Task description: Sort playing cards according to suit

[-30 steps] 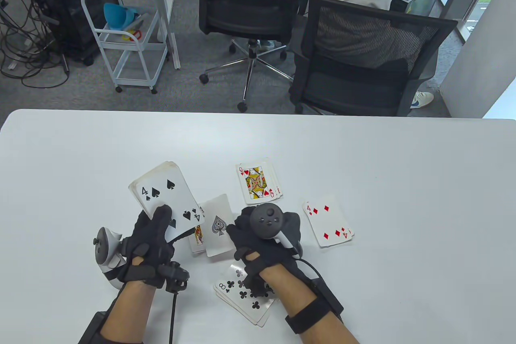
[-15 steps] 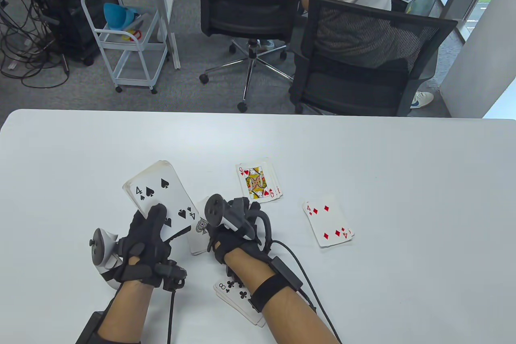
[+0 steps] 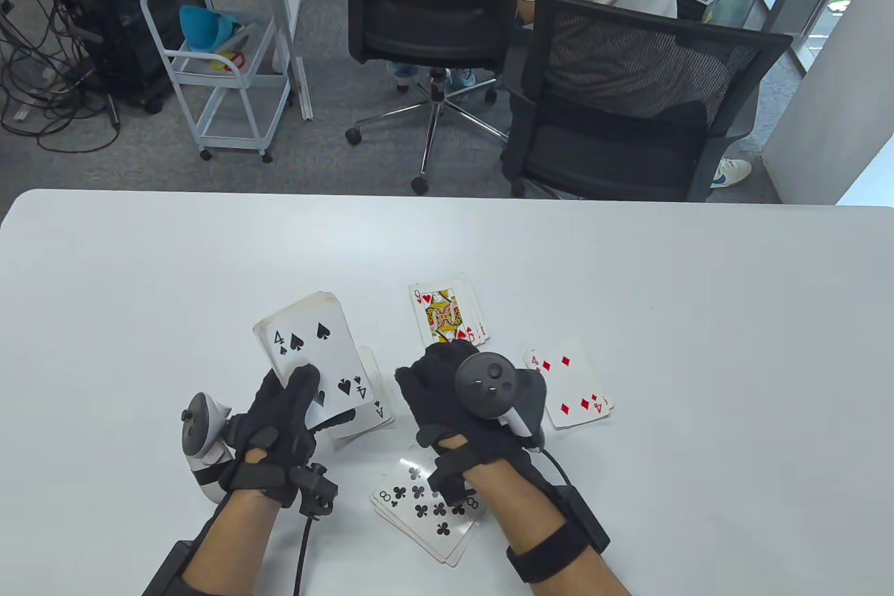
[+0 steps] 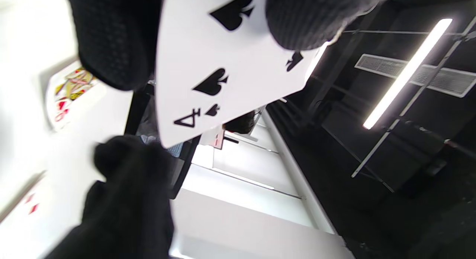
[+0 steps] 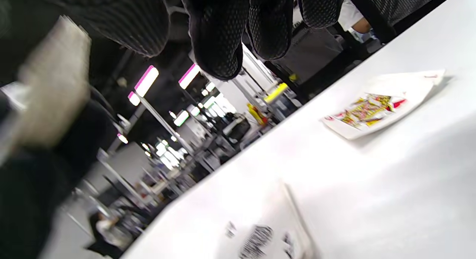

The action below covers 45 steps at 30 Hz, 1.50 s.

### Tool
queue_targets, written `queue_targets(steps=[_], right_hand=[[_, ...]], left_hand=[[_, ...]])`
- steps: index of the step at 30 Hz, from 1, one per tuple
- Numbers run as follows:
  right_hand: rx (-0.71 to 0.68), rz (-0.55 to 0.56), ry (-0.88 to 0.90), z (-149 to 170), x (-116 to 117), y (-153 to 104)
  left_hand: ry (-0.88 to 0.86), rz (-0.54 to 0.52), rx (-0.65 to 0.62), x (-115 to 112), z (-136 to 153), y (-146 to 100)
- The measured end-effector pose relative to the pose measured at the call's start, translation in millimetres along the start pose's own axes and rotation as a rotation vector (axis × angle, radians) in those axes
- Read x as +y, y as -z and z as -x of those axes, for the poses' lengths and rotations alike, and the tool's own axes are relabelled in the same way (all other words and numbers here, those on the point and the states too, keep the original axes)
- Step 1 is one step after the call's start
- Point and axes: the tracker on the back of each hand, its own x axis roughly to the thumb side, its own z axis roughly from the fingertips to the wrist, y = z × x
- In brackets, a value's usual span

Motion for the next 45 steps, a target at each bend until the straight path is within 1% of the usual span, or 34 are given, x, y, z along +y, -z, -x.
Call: queue_targets(steps=[3, 6, 8, 14, 17, 22, 25, 28, 34, 36, 38, 41, 45], right_hand=[[-0.05, 0.077, 0.083, 3, -8, -5], [-0.096, 0.064, 0.092, 4, -4, -9], [-0.124, 0.058, 0.072, 8, 3, -13], [-0.154, 0.01, 0.0, 12, 21, -23], [-0.155, 0.029, -0.031, 9, 23, -27], [-0.186, 0.043, -0.074, 4, 27, -31], [-0.182, 0.052, -0.074, 2, 28, -32], [-0.145, 0.067, -0.046, 3, 28, -33], [-0.143, 0.103, -0.047, 6, 22, -33], [-0.14, 0.113, -0.051, 8, 19, -33], [-0.132, 0.121, -0.051, 11, 18, -32], [-0.107, 0.147, -0.071, 15, 16, -31], [-0.071, 0.117, -0.089, 20, 16, -28]], left_hand=[[0.034, 0.033, 0.038, -7, 10, 1], [0.084, 0.063, 0.066, -13, 17, 1], [0.127, 0.077, 0.08, -17, 22, 1], [0.171, 0.104, 0.105, -24, 29, -1], [0.175, 0.104, 0.102, -25, 29, -2], [0.173, 0.065, 0.095, -23, 31, -5], [0.17, 0.064, 0.106, -22, 33, -6], [0.162, 0.076, 0.142, -21, 39, -4], [0.12, 0.097, 0.173, -23, 43, -4], [0.07, 0.121, 0.207, -24, 46, -4], [0.039, 0.106, 0.212, -23, 46, -4], [0.048, 0.081, 0.191, -20, 42, -4], [0.082, 0.021, 0.154, -10, 33, -3]])
